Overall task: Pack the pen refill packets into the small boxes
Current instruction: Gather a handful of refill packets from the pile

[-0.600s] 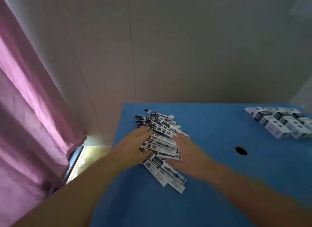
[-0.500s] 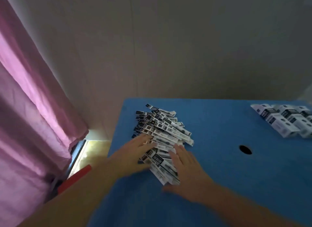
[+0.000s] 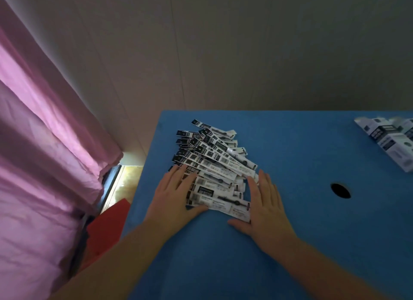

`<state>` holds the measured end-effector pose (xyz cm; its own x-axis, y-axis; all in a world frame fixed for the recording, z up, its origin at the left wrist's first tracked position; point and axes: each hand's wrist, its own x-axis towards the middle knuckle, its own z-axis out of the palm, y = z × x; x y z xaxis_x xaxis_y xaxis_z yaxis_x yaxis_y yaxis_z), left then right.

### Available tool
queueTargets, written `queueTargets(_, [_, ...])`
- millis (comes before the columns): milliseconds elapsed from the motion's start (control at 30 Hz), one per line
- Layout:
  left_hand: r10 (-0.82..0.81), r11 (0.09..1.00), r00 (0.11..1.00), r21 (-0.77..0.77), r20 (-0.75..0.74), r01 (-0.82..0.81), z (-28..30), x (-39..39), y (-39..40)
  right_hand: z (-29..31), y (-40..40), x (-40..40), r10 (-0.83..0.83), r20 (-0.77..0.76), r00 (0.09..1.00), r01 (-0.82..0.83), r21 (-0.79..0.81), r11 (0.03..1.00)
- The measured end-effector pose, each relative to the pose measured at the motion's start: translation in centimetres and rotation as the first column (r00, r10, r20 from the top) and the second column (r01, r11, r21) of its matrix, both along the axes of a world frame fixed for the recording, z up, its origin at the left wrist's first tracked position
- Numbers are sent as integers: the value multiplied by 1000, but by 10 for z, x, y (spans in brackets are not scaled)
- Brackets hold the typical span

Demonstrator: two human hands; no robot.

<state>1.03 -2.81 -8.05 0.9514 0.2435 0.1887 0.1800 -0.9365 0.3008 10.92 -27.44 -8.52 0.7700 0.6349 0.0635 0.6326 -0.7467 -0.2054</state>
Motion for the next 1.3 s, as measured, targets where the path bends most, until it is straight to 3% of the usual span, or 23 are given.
queueTargets(167, [111, 990, 993, -81, -37, -113, -6, 3, -11, 0, 11, 22, -35, -53, 998, 38, 55, 998])
queueTargets(367, [196, 971, 980, -131, -46, -200, -1, 8, -17, 18, 18, 50, -67, -363, 930, 192, 321, 927])
queueTargets(533, [174, 974, 983, -137, -66, -182, 0, 10, -22, 20, 39, 94, 158, -252, 955, -121, 155, 980])
queueTargets(600, [160, 974, 985, -150, -63, -168, 0, 14, -25, 21, 49, 110, 257, -239, 936, -247, 74, 966])
queueTargets(733, [165, 977, 984, -123, -67, -172, 0, 20, -33, 27, 63, 133, 382, -230, 895, -377, 71, 924])
queueTargets(900, [266, 959, 963, -117, 42, -259, -11, 20, -43, 18, 61, 148, 276, -242, 930, -222, 227, 948])
queueTargets(1000, [299, 954, 951, -33, 82, -297, -16, 19, -45, 11, 65, 156, 313, -243, 918, -281, 156, 947])
queueTargets(1100, [252, 966, 958, 31, 135, -258, -15, 25, -42, 19, 79, 162, 393, -222, 892, -340, 241, 909])
queueTargets(1200, [168, 978, 982, 114, 85, -177, -10, 35, -37, 36, 103, 179, 352, -213, 911, -270, 337, 902])
queueTargets(1300, [110, 980, 994, 168, 5, -109, -4, 44, -35, 49, 134, 197, 290, -302, 908, -237, 201, 951])
